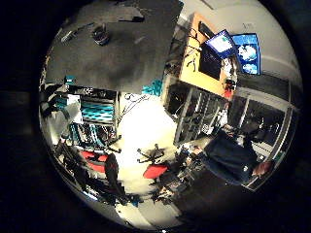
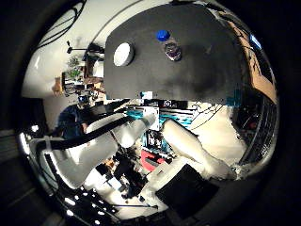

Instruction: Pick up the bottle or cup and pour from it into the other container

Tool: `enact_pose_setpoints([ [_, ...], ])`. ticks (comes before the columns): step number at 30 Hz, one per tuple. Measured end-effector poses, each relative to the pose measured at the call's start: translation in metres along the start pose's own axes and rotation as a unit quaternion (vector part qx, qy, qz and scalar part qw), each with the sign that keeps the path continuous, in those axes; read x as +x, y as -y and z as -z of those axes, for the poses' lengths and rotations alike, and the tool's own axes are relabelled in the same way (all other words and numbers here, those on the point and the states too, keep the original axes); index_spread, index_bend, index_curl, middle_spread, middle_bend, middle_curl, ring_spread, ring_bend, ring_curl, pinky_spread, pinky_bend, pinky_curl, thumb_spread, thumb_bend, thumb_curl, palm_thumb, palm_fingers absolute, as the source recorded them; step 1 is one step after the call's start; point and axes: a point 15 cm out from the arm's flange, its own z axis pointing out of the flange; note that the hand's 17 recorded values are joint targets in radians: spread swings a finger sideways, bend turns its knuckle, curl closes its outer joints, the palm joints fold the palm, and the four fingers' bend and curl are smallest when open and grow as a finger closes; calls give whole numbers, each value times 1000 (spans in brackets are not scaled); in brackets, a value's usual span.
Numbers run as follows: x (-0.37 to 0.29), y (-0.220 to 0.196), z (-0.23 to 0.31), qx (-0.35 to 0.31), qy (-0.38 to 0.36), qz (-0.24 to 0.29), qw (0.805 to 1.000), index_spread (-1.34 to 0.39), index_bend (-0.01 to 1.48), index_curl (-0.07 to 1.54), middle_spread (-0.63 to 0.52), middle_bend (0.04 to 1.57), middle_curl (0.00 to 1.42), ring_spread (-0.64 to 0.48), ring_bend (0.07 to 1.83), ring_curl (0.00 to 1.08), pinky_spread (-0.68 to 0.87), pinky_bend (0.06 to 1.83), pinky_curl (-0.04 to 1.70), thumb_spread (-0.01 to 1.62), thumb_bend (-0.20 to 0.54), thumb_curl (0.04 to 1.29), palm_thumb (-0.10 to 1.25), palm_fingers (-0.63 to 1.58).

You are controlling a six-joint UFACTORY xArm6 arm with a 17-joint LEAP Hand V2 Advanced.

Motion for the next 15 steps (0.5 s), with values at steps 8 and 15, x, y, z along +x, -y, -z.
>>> enact_pose_setpoints([
  [8,2,-3,-5,22,17,-8,1000,-296,167,297,17,292,351,146,639,185,385,947,-9,1123,-20,360,626,244],
  [15,0,4,-8,45,34,-5,998,-290,165,297,-1,301,352,129,642,184,386,957,-8,1126,-28,350,586,246],
])
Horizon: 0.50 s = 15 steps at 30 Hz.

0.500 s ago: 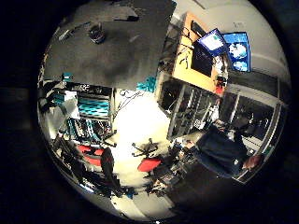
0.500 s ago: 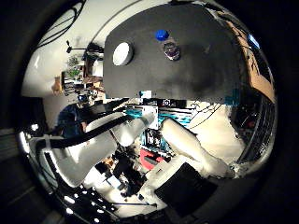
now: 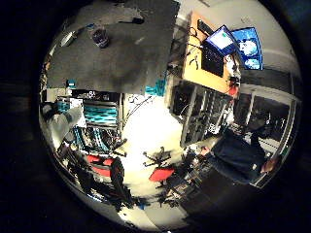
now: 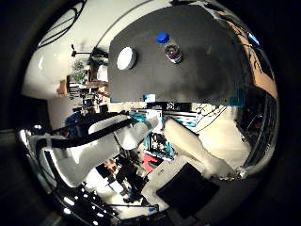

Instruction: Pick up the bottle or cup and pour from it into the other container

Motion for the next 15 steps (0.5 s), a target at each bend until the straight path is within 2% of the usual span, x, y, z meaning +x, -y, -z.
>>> enact_pose_setpoints([
  [7,-5,27,-10,86,62,-3,994,-283,161,290,-7,326,355,108,672,187,389,981,-9,1101,-24,337,534,255],
  [13,4,51,-20,189,141,-21,972,-282,164,288,-17,350,357,96,692,188,391,985,-9,1068,-26,329,531,253],
  [15,10,52,-36,199,169,-32,965,-276,159,286,-18,351,355,99,702,190,389,990,-8,1057,-27,325,526,237],
])
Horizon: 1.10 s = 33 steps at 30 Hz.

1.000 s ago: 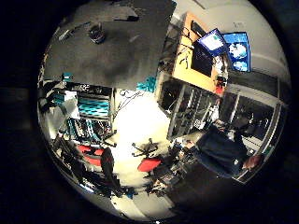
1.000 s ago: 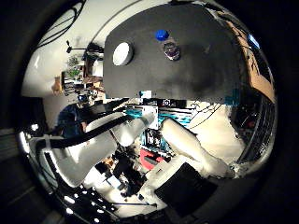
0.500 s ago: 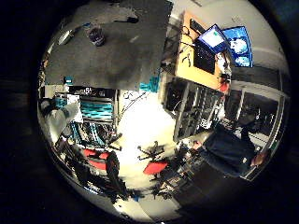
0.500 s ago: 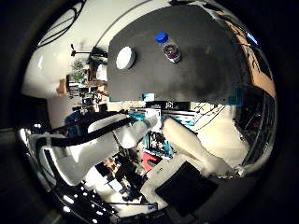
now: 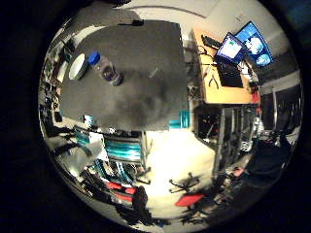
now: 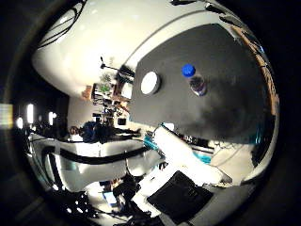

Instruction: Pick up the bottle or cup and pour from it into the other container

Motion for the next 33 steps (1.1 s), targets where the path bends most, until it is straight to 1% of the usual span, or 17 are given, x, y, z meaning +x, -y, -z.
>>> enact_pose_setpoints([
  [2,-1,1,-15,9,27,-5,1000,-272,163,285,-15,355,356,101,701,188,388,993,-9,1053,-27,319,519,231],
  [5,-3,12,-29,57,70,-11,996,-265,168,288,-13,359,355,103,708,187,388,992,-10,1041,-25,316,520,235],
  [8,2,16,-43,111,115,-23,987,-262,168,292,-5,365,356,103,709,186,388,990,-10,1044,-25,316,523,236],
  [10,8,14,-54,127,135,-29,982,-261,168,294,-4,368,355,104,711,185,387,983,-9,1043,-25,313,528,235],
  [23,20,12,-113,197,228,-70,951,-238,172,304,-3,372,351,104,716,182,384,953,-9,1047,-22,316,542,245],
  [33,36,6,-154,212,279,-97,931,-227,168,306,-3,382,354,104,718,179,385,942,-9,1056,-24,318,546,252],
])
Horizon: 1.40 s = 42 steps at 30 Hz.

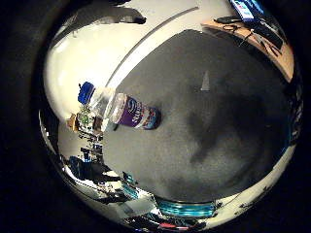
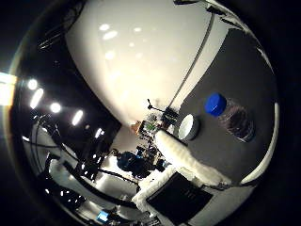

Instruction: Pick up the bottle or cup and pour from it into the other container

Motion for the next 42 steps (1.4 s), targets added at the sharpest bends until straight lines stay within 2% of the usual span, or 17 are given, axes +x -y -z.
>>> enact_pose_setpoints([
  [18,58,-26,-37,-1,13,-49,999,-221,172,312,-3,386,357,105,741,179,392,933,-9,1062,-23,322,559,270],
  [36,46,-32,-104,-53,33,-40,997,-209,174,316,-3,401,361,106,768,178,393,935,-9,1070,-24,327,569,282],
  [42,42,-32,-118,-67,38,-37,996,-200,176,323,-9,423,366,86,799,177,375,962,-9,1065,-22,330,581,373],
])
